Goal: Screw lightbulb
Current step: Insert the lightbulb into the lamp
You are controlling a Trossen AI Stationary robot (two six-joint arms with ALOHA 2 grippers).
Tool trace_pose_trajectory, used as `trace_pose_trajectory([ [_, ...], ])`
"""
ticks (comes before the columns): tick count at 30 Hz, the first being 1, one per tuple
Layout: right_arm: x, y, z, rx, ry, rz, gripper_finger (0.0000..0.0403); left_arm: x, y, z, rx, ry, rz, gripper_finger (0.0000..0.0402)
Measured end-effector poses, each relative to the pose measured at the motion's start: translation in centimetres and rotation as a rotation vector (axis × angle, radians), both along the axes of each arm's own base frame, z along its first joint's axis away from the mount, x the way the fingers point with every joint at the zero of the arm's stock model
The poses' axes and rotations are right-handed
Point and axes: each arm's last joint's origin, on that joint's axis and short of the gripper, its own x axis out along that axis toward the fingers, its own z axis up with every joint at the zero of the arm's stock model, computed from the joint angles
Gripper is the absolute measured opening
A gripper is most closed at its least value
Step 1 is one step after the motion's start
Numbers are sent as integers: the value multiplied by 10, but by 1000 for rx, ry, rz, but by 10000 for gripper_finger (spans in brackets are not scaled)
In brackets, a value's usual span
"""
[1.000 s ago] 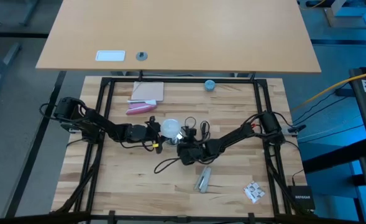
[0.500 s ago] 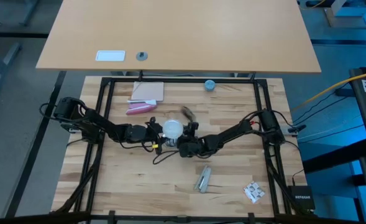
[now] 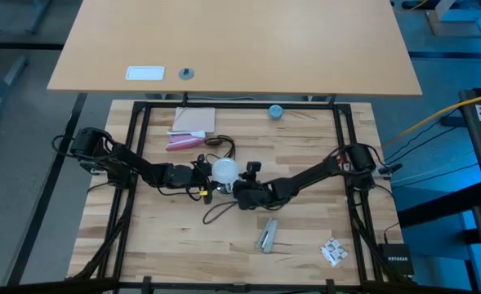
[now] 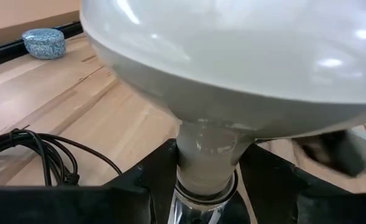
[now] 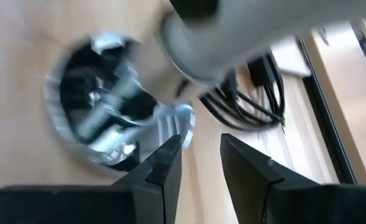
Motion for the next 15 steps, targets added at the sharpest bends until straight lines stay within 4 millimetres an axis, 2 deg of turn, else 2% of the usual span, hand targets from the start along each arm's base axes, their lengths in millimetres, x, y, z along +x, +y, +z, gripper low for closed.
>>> trace_pose_trajectory([
  [7, -7, 31, 6, 87, -49, 77, 115, 0, 0, 0, 2, 0, 4, 159],
  [12, -6, 43, -4, 105, -66, 104, 115, 0, 0, 0, 2, -3, 7, 159],
  [15, -2, 44, -13, 106, -75, 104, 115, 0, 0, 0, 2, -4, 8, 159],
])
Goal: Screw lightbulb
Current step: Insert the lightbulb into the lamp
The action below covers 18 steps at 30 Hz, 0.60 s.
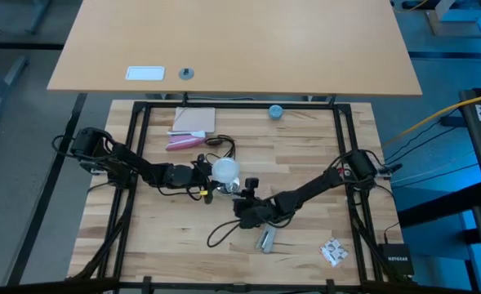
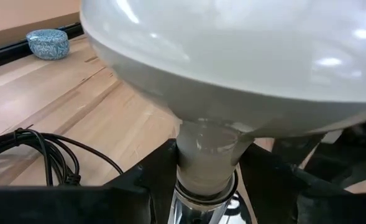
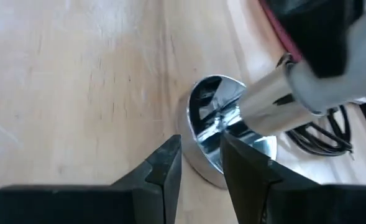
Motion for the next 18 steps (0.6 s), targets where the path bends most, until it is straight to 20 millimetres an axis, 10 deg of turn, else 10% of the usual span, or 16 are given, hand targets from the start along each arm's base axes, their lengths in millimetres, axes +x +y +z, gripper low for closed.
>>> trace_pose_trajectory([
  [18, 11, -35, -28, -46, 50, -121, 115, 0, 1, 0, 1, 3, 13, 159],
])
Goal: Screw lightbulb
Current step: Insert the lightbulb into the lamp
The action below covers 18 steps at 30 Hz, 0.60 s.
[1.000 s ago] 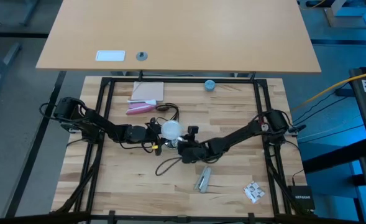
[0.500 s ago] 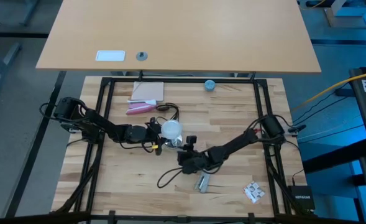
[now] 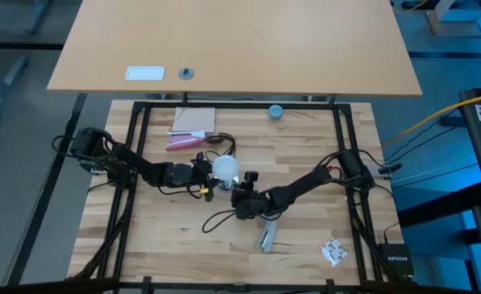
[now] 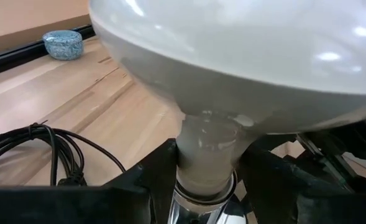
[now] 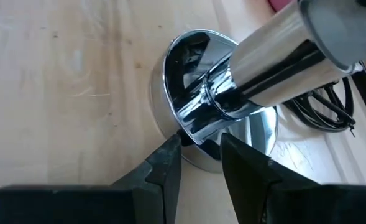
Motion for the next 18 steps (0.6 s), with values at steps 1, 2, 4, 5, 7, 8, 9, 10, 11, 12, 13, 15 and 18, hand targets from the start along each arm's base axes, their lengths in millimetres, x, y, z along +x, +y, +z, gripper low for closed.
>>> trace_pose_trajectory([
  [1, 0, -1, 0, -3, -1, -5, 115, 0, 0, 0, 0, 0, 1, 159],
  [2, 0, -2, 0, -7, -3, -14, 115, 0, 0, 0, 0, 0, 2, 159],
  [4, -1, -3, -1, -3, -5, -35, 115, 0, 0, 0, 1, 1, 4, 159],
  [5, -1, -4, -1, 1, -7, -51, 115, 0, 0, 0, 1, 1, 4, 159],
  [7, -3, -5, -2, 8, -6, -83, 115, 0, 0, 0, 1, 1, 4, 159],
  [8, -4, -5, -3, 9, -5, -96, 115, 0, 0, 0, 0, 0, 3, 159],
  [9, -4, -5, -3, 9, -3, -100, 115, 0, 0, 0, 0, 0, 1, 159],
  [10, -4, -5, -3, 8, -3, -101, 115, 0, 0, 0, 0, 1, 0, 159],
  [11, -5, -5, -3, 6, -4, -103, 115, 0, 0, 0, 0, 0, -1, 159],
  [12, -4, -6, -3, 4, -5, -105, 115, 0, 0, 0, -1, 0, -3, 159],
  [13, -5, -6, -3, -1, -6, -108, 115, 0, 0, 0, -1, 0, -4, 159],
  [15, -5, -6, -3, -14, -10, -118, 115, 0, 0, 0, -2, -1, -6, 159],
  [18, -5, -7, -3, -32, -13, -131, 115, 0, 0, 0, -2, -1, -8, 159],
])
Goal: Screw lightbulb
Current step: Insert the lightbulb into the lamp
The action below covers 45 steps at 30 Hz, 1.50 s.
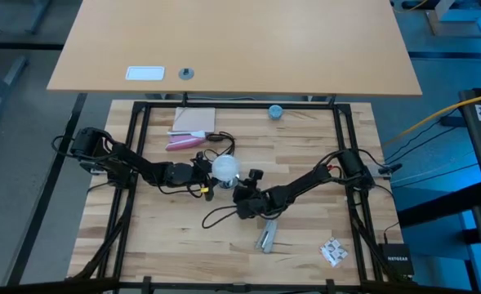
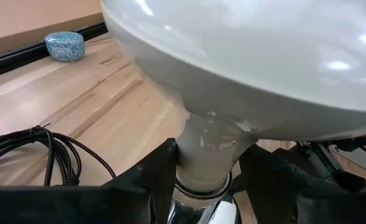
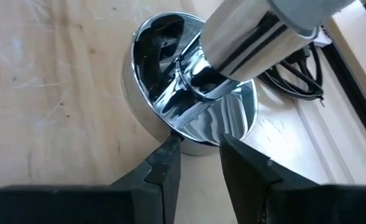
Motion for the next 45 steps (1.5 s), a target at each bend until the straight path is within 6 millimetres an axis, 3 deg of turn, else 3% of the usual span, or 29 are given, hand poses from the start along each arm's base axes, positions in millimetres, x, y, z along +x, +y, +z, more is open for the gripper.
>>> trace_pose_trajectory([
  [13, 1, -19, 1, -131, -13, -119, 115, 0, -4, 0, -34, 0, -62, 159],
  [22, 0, -20, 6, -106, 6, -93, 115, 0, -4, 0, -22, 1, -48, 159],
  [27, -8, -10, 24, -68, 35, -33, 115, 0, -4, 0, -18, 2, -43, 159],
  [35, -10, 21, 48, -9, -3, 162, 115, 0, 0, 0, -16, 1, -26, 159],
  [40, -4, 33, 49, 56, -65, 254, 115, 1, 1, 1, -39, -20, -14, 159],
  [45, -1, 32, 36, 62, -41, 267, 115, 1, 0, 2, -50, -30, -14, 159],
])
